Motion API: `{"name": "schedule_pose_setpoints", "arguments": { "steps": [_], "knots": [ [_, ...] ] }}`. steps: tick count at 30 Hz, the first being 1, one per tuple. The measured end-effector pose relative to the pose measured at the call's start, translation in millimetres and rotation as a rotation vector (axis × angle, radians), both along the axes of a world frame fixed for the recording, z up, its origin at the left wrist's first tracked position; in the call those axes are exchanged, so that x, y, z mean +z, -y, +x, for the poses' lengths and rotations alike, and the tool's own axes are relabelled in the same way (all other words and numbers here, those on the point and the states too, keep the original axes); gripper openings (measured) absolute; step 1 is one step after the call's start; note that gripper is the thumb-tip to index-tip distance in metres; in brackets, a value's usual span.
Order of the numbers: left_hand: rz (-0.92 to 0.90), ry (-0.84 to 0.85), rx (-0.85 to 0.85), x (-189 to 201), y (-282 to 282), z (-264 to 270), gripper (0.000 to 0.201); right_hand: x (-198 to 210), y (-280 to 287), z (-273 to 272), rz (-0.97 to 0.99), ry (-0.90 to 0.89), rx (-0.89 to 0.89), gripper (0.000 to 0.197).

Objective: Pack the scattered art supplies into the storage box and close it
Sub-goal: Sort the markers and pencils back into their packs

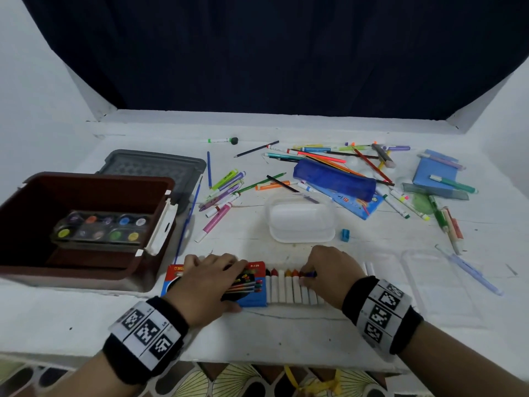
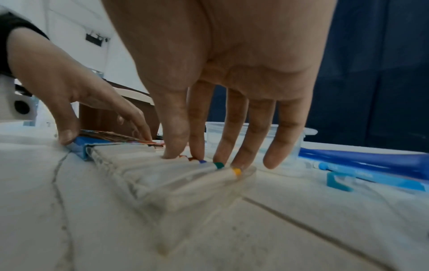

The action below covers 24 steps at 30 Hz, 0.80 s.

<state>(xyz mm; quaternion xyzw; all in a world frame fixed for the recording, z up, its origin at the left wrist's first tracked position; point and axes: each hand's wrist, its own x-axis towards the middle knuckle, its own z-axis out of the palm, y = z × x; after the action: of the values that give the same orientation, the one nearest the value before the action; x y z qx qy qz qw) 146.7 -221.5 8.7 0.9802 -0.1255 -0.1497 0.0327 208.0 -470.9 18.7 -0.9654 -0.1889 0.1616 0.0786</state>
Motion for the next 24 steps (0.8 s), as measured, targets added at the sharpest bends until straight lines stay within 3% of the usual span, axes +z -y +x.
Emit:
{"name": "schedule_pose_setpoints", "arguments": {
  "steps": [6,15,24],
  "knots": [
    [-0.011,-0.030,0.008,9,2,4,0.077,-2,5,-2,0.093,-0.023,-0.067,0.026],
    [-0.087,0.006,-0.131,8,61,52,0.035,-2,5,-4,0.085,0.033,-0.076,0.027],
    [-0.078,0.041,-0.137,1,77,74,0.024,-6,8,2,0.060,-0.008,-0.024,0.030]
  ]
}}
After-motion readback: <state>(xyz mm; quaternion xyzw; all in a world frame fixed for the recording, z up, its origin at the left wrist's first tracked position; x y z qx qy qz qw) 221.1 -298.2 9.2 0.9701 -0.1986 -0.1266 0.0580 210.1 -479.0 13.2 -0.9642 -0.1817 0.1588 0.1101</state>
